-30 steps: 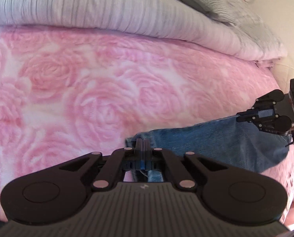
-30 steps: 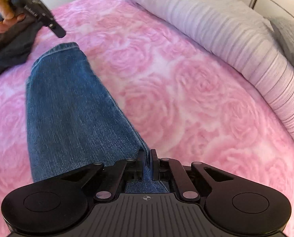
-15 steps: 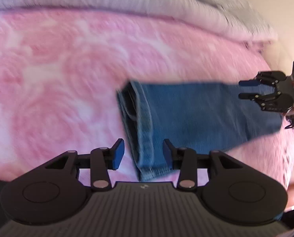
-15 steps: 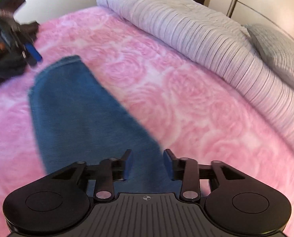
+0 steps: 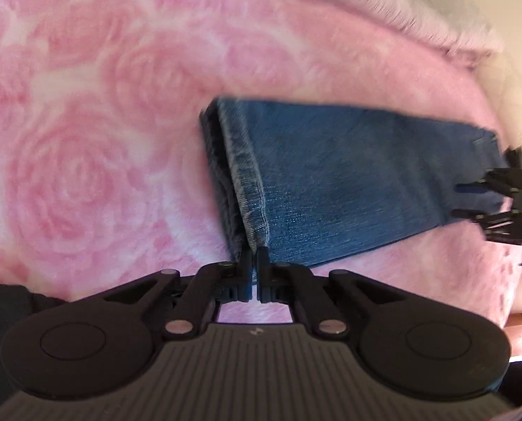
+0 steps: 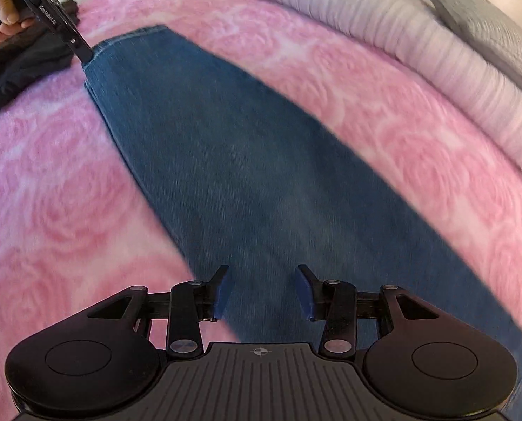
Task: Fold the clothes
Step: 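Fold the leg hems up toward the waistband with the left gripper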
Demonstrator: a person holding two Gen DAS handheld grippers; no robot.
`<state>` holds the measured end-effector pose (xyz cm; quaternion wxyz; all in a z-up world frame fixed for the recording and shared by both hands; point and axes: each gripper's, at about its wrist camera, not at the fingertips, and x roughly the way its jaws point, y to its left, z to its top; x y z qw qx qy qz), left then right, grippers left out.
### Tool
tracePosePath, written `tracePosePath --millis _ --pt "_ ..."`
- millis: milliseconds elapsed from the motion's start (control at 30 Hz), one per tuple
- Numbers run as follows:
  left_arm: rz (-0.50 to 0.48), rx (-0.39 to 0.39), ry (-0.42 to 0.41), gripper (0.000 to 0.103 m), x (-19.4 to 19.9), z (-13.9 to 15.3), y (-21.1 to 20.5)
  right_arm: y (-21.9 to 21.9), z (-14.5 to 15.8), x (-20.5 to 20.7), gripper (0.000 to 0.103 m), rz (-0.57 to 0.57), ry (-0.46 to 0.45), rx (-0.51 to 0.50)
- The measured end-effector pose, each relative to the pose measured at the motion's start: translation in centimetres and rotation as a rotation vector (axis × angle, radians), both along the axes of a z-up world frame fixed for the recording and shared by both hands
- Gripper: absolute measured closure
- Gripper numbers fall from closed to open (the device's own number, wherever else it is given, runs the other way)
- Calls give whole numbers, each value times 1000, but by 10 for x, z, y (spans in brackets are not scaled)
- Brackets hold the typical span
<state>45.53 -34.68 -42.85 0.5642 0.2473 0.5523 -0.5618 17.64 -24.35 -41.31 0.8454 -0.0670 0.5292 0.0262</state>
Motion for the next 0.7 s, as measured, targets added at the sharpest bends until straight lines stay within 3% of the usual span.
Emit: tracePosePath --millis 167,333,433,533,600,700 --pt "13 13 -51 98 -2 2 -3 -8 -5 -26 59 -57 24 -3" --pt "-23 -13 -191 99 -23 37 3 -44 10 -66 59 -262 -13 -5" --pt "-84 -61 -260 99 -57 51 -7 -74 17 -99 59 -441 -55 -16" --pt "-158 -85 -244 98 -97 42 -29 -104 4 -130 59 -608 -55 11" --pt "-207 -77 -254 97 -126 31 -46 -122 -10 -148 59 -677 -38 26" --pt "-302 -118 -296 95 -176 36 -65 -130 3 -171 59 -706 -91 28"
